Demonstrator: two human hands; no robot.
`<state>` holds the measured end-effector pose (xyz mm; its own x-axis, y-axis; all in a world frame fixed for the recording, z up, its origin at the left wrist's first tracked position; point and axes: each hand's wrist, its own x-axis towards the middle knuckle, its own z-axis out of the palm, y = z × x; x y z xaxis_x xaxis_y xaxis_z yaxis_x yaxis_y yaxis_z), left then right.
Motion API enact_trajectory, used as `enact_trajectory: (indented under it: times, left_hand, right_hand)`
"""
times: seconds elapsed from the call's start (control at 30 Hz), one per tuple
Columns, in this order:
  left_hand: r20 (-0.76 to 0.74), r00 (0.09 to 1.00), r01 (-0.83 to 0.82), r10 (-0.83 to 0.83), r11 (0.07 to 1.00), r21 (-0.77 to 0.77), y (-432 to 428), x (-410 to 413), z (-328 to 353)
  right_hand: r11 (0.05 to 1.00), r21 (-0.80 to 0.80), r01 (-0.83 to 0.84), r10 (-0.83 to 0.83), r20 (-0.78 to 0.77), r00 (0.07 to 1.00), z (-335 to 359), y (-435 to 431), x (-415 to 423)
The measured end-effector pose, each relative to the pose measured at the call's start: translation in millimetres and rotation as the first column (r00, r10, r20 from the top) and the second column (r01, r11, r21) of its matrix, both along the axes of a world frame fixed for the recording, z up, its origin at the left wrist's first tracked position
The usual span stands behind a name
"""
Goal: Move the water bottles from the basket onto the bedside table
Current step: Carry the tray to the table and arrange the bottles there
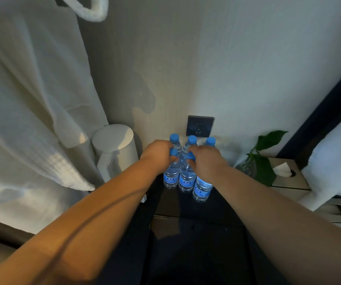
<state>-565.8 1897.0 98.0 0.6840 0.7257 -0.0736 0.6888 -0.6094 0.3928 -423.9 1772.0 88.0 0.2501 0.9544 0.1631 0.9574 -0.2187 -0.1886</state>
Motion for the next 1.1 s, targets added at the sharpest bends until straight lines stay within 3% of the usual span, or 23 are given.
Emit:
enact_trajectory:
  times: [0.57,0.87,1.1]
  left_hand:
    - [0.017,1.000,0.013,-0.013,1.000,-0.022,6.6,1.2,0.4]
    - [0.017,0.999,0.031,-0.032,0.999,0.026,3.9,-1.8,-0.2]
    - [0.009,0.995,0.093,-0.095,0.988,0.120,-2.3,-1.1,2.7]
  right_hand:
    - [0.999,0.037,0.006,-0.006,-0.002,1.000,-3.4,7.1,5.8]
    - [0.999,0.025,0.028,-0.029,0.079,0.996,-8.4,7.5,8.9]
    - [0.992,-0.028,0.125,-0.126,-0.048,0.991,-13.3,-17.2,15.8]
